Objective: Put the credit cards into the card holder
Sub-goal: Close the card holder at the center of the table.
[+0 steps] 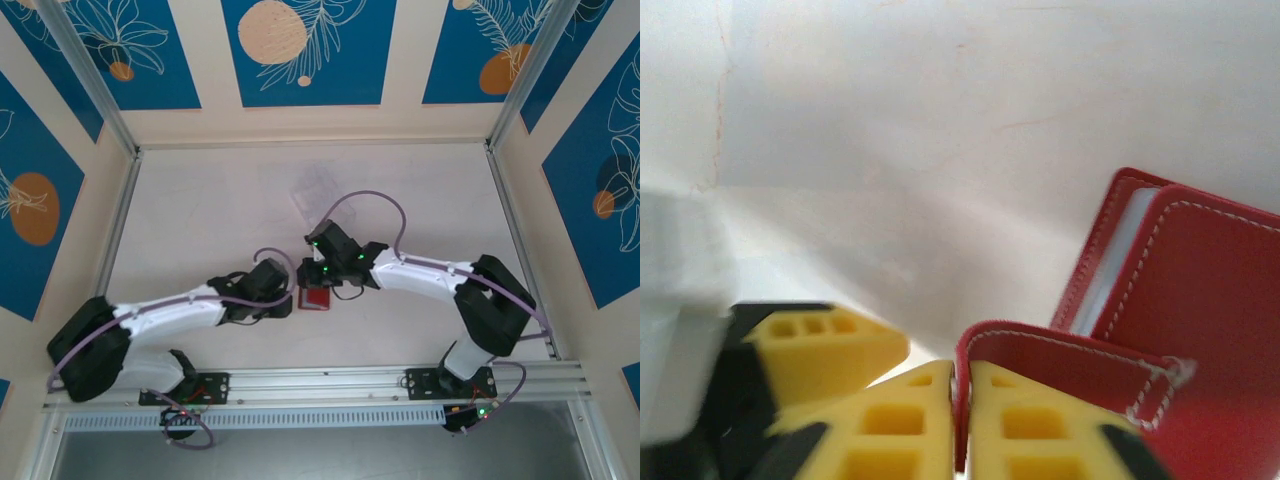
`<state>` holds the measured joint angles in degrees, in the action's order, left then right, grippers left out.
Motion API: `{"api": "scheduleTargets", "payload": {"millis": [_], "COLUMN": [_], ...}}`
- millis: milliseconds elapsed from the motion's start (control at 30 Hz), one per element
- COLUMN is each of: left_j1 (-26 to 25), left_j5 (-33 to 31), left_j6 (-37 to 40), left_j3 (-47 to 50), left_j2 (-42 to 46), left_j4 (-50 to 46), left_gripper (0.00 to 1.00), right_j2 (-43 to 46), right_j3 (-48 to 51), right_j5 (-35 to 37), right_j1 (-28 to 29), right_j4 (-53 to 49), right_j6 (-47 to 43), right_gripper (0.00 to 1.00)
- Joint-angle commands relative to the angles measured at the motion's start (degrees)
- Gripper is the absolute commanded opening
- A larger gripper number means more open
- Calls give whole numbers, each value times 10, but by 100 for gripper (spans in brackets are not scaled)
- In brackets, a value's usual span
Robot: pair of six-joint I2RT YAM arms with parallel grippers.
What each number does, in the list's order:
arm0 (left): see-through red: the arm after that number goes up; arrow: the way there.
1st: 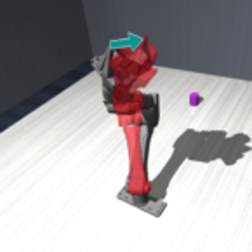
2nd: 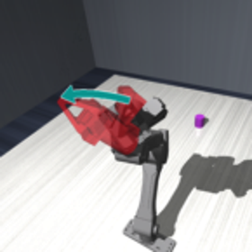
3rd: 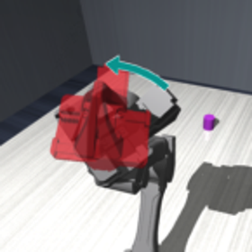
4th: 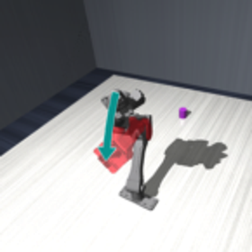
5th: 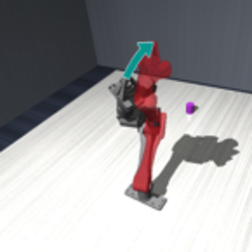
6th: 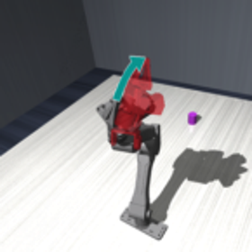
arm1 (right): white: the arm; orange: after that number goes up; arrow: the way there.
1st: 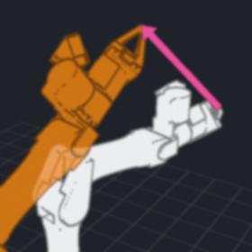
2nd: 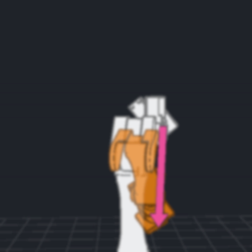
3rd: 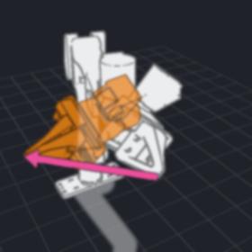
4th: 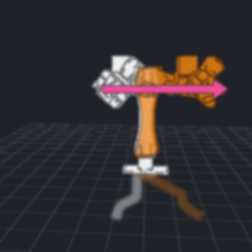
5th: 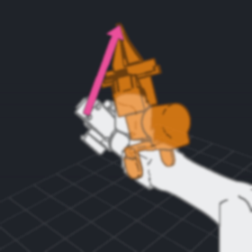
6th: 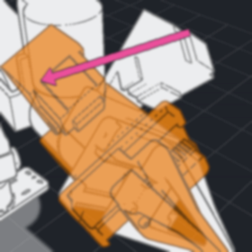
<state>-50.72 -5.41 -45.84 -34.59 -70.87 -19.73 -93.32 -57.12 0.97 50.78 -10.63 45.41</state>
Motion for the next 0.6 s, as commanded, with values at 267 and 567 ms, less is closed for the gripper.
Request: {"api": "scheduleTargets", "payload": {"millis": [267,567], "left_j1": [9,10], "left_j5": [-89,-59], "left_j6": [-15,27], "left_j3": [20,-47], "left_j2": [201,164], "left_j4": [-203,-186], "left_gripper": [34,34], "right_j2": [-57,92], "right_j3": [-75,-51], "right_j5": [-103,-116], "right_j1": [-1,-57], "right_j4": [6,-108], "right_j6": [-46,-92], "right_gripper": [41,49]}}
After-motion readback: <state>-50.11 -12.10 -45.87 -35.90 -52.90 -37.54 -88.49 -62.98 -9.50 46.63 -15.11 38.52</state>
